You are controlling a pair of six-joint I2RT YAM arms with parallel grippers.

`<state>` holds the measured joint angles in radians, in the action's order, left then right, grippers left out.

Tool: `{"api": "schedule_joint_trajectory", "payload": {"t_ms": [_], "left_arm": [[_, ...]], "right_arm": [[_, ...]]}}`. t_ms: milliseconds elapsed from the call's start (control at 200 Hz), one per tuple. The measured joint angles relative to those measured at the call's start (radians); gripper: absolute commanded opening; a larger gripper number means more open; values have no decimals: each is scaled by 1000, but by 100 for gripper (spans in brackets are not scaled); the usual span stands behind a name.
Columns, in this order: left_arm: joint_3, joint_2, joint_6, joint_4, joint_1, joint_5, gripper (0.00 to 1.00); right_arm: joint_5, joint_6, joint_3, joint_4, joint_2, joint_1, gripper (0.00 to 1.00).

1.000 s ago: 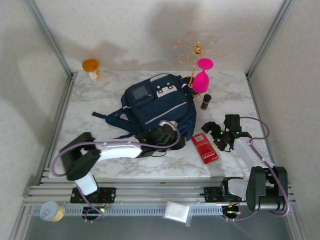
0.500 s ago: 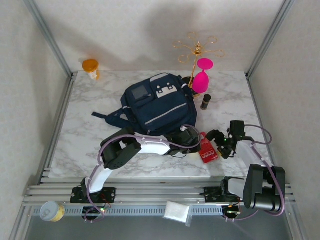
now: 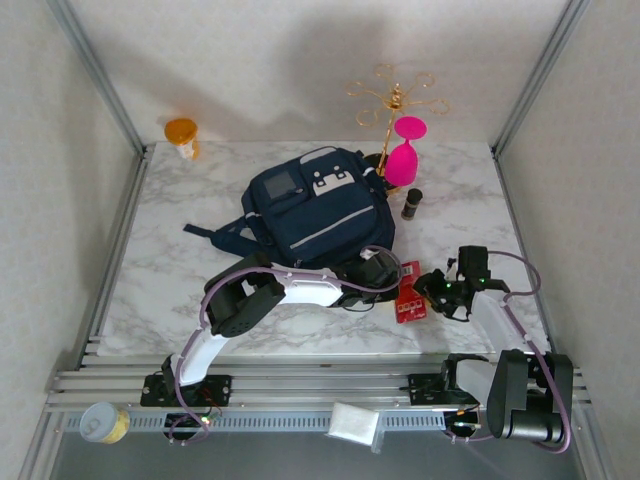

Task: Pack the student bag
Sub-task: Pick up the loose stationery from the bottom-right of the table, then open the student bag at the center of the table.

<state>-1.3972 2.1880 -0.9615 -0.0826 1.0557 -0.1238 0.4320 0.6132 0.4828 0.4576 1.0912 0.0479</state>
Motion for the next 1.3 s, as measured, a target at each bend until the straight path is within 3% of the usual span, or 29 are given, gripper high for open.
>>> {"api": "schedule_joint_trajectory", "payload": {"t_ms": [140, 315, 471, 596, 676, 866, 1046, 1136, 1297], "left_arm": [[-1, -3, 16, 5, -2, 16, 7], [15, -53, 52, 43, -6, -21, 15], [129, -305, 156, 123, -11, -27, 29], [123, -528, 324, 211, -35, 80, 34], [82, -586, 446, 270, -72, 163, 38], [53, -511, 728, 389, -134, 301, 53], [85, -412, 884, 432, -127, 364, 68], [85, -388, 930, 421, -131, 412, 67], [84, -371, 981, 394, -158, 486, 56]], "right_arm": [[29, -15, 3, 0, 5, 0, 0], [40, -26, 47, 32, -24, 0, 0], [25, -31, 159, 85, -116, 0, 0], [27, -34, 257, 108, -176, 0, 0], [43, -25, 299, 112, -185, 0, 0], [129, 16, 312, 103, -167, 0, 0], [180, 50, 301, 68, -148, 0, 0], [199, 59, 294, 53, -140, 0, 0], [219, 72, 277, 37, -137, 0, 0]]}}
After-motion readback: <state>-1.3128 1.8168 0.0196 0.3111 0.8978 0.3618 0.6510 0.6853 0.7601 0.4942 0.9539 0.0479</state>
